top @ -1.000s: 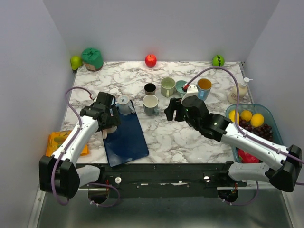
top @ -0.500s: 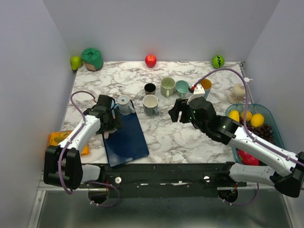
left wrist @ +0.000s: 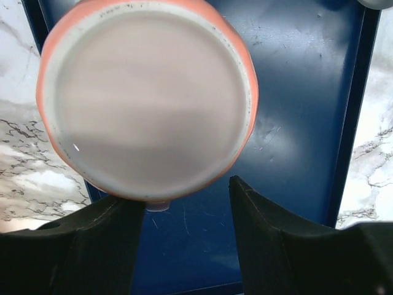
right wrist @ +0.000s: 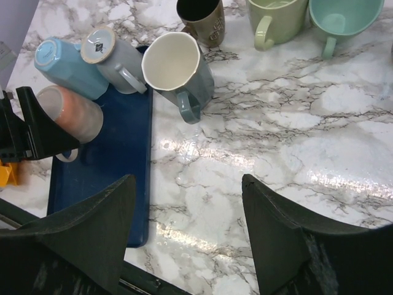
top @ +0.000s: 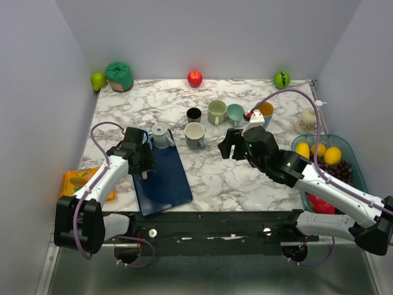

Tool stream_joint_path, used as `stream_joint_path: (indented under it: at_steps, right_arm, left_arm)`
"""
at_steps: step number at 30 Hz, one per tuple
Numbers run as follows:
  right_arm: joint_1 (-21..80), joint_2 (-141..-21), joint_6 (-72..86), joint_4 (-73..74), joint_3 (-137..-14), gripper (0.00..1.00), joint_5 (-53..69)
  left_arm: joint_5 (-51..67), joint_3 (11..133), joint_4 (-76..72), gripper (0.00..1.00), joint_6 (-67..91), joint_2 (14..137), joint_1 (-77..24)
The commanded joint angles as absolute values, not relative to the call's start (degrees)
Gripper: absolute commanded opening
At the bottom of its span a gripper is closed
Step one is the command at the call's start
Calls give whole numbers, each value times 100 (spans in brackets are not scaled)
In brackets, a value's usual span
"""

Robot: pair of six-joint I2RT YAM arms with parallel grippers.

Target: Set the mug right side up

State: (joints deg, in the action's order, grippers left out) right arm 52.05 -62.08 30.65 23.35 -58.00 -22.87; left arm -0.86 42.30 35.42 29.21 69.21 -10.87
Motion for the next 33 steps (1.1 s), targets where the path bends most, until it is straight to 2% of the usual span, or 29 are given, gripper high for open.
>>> stream_joint_path:
  at_steps: [1, 6, 11, 15, 17, 20, 21, 23, 33]
  right_arm:
    - [5212, -6319, 3138, 2470, -5809, 77, -2373]
    - [5212, -6346, 3129, 2470, -5836, 77, -2399]
    - [5203, -6372, 3111, 2461, -5818, 77, -2426]
    - [5203, -6372, 3103, 2461, -5810, 77, -2434]
    - [5203, -6363, 3094, 2461, -5801, 77, -2443]
    - [5212, -6328, 3076, 2470, -5783, 77, -2470]
    - [5212, -6319, 3067, 2470, -5783, 77, -2470]
    - [5203, -6293, 3050, 2470, -5783, 77, -2461]
    - [5212, -6240, 3059, 2461, -5827, 77, -2338]
  left_arm:
    - [-307, 4254, 3445, 60, 2944, 6838, -1081]
    - [-457, 4245, 3454, 50, 3014, 6864, -1116]
    - [-702, 4298, 3480, 45, 3137, 6987, -1143]
    - [-896, 4307, 3472, 33, 3304, 7066, -1178]
    - [-966, 4307, 3472, 30, 3340, 7084, -1186]
    - [-1046, 4280, 3472, 20, 3384, 7084, -1187]
    - [-1072, 4280, 3480, 9, 3401, 7084, -1187]
    - [-1099, 4280, 3498, 0, 3410, 7058, -1187]
    - [-941, 4526, 3867, 0, 3401, 6382, -1362]
